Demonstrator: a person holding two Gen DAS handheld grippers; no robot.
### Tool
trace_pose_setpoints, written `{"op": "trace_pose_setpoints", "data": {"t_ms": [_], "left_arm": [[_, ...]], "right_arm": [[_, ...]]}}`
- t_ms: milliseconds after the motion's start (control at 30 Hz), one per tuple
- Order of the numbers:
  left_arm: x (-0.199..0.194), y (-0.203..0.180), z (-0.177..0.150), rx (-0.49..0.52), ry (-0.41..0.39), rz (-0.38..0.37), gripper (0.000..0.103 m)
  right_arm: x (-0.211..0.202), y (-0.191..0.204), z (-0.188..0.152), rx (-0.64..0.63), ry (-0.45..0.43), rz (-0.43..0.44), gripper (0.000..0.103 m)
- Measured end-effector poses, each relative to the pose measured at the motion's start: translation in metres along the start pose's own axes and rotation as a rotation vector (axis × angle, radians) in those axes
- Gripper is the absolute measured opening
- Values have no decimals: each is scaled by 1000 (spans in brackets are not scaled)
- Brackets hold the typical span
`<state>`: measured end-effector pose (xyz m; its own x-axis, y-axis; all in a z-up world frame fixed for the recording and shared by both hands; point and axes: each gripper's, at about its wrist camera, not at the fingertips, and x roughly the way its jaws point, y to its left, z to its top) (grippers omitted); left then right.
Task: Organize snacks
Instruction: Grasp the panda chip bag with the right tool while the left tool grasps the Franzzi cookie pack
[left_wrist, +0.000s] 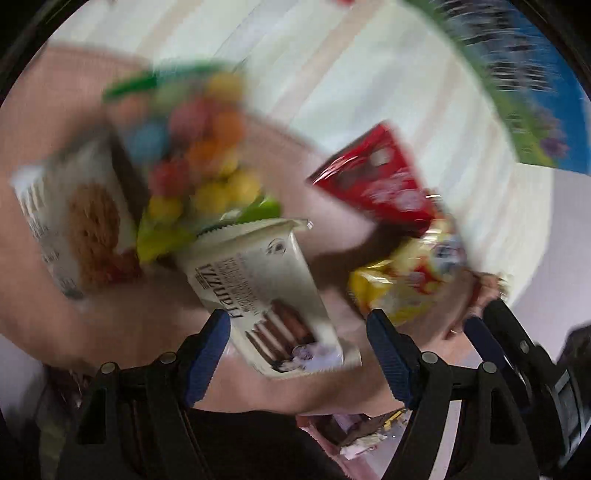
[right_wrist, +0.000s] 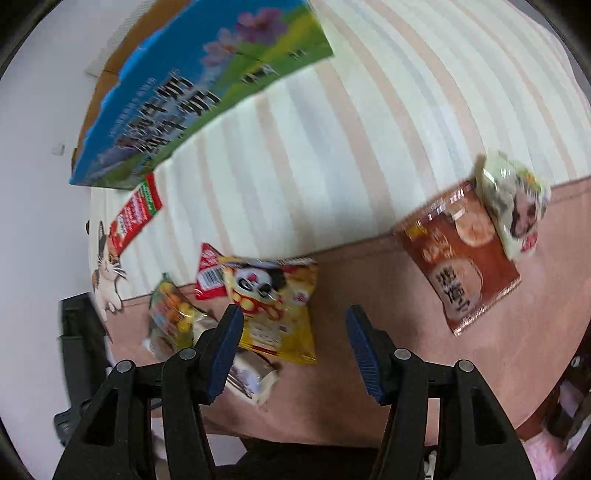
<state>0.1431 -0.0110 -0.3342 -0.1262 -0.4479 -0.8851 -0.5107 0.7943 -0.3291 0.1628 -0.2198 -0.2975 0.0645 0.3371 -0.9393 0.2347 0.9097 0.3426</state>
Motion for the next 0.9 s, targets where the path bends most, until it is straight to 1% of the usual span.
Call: {"op": "trace_pose_setpoints", "data": {"t_ms": [33, 67, 133, 233, 300, 333, 433, 500, 567, 600, 633, 667, 700, 767, 833, 867, 900], "left_arm": [[2, 2, -1, -17, 0, -6, 77], [4, 5, 1, -44, -3, -24, 77], [6, 8, 4, -75, -4, -30, 77], [5, 7, 3, -52, -29, -7, 77], [6, 4, -3, -3, -43, 50, 77], [5, 7, -4, 3, -39, 57, 77], [13, 19, -14, -25, -2, 29, 77], [23, 23, -16, -44, 17, 23, 77], [27, 23, -17, -56, 7, 28, 77], [26, 22, -16, -47, -4, 37, 77], [26, 19, -17, -31, -16, 47, 77], [22, 10, -14, 6, -44, 68, 76], [17, 0, -17, 78, -95, 122, 73], [14, -17, -24, 201, -148, 201, 69], [15, -27, -28, 281, -169, 259, 69], [17, -34, -31, 333, -178, 292, 69], [18, -39, -32, 361, -183, 313, 69]], "right_arm": [[2, -1, -2, 3, 3, -5, 65], [5, -2, -4, 0, 7, -8, 66], [10, -1, -6, 1, 6, 0, 68], [25, 4, -9, 25, 27, 19, 68], [33, 11, -10, 28, 41, 28, 68], [39, 16, -10, 26, 50, 29, 68], [57, 25, -10, 36, 77, 31, 68], [69, 31, -10, 44, 93, 14, 68], [80, 35, -9, 52, 101, -8, 68], [82, 37, -9, 40, 92, -25, 68], [81, 39, -10, 28, 82, -35, 65], [79, 42, -10, 0, 66, -50, 61], [78, 44, -11, -35, 57, -69, 60], [74, 45, -13, -117, 55, -120, 59], [69, 42, -15, -186, 64, -162, 59], [66, 39, -15, -229, 72, -191, 59], [62, 38, -16, -273, 73, -228, 59]]}}
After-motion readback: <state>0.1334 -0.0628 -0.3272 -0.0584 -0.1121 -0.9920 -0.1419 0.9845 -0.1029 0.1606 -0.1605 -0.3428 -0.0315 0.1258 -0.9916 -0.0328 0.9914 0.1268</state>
